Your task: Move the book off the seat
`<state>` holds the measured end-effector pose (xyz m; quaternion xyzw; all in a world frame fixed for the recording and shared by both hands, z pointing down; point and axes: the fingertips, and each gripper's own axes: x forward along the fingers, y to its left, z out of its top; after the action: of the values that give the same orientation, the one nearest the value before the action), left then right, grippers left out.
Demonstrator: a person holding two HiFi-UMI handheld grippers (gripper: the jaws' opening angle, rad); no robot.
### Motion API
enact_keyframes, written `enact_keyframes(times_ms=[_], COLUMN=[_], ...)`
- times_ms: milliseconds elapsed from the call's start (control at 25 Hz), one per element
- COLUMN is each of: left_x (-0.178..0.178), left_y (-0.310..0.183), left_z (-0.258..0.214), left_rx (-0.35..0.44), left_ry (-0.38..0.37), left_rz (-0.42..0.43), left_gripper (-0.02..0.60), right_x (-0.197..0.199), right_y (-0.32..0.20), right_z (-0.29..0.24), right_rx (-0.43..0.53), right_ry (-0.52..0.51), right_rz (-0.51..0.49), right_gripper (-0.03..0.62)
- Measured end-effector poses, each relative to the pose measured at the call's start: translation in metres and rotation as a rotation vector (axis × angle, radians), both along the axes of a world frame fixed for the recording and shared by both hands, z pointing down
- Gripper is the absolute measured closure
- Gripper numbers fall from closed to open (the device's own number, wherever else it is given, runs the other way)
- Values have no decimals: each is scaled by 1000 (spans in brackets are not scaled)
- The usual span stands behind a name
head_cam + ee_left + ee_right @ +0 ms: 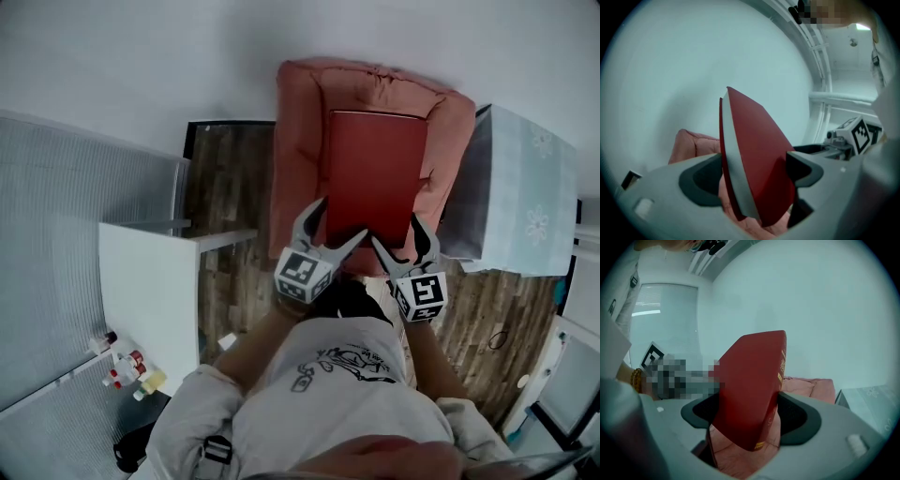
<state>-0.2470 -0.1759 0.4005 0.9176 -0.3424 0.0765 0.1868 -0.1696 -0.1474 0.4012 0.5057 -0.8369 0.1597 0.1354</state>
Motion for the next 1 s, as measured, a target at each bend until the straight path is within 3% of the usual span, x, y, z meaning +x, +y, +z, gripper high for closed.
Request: enact_keyframes(times_ms=[680,1000], left_x=[-19,-27], left_y=[35,50], left_z=[-120,-138], left_rx=[172,216], left_ry=[44,47], left_rz=[16,21], left_gripper=[163,164], right_x=[-20,-27], right_y=[38,53], right_z=[-118,-138], right_rx=[163,195], right_ry=[11,7], right_rz=[10,26], right_gripper=[209,214])
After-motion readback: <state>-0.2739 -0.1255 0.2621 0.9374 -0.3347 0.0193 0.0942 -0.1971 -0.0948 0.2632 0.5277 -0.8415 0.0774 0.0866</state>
